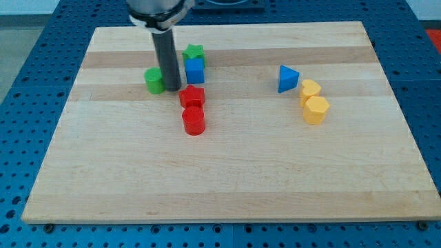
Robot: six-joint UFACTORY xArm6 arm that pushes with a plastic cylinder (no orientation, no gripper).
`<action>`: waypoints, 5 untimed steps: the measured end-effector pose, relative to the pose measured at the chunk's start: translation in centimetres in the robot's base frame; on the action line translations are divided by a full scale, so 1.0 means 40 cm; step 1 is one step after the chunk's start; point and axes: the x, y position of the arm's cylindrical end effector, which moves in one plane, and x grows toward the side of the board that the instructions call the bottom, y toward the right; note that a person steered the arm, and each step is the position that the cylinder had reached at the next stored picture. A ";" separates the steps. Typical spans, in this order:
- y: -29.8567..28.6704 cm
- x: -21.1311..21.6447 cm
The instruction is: Move the arm towards the green star
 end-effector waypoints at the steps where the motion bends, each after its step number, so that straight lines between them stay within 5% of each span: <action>1: -0.060 -0.005; 2: -0.082 -0.018; 4: -0.056 -0.349; 5: -0.012 -0.410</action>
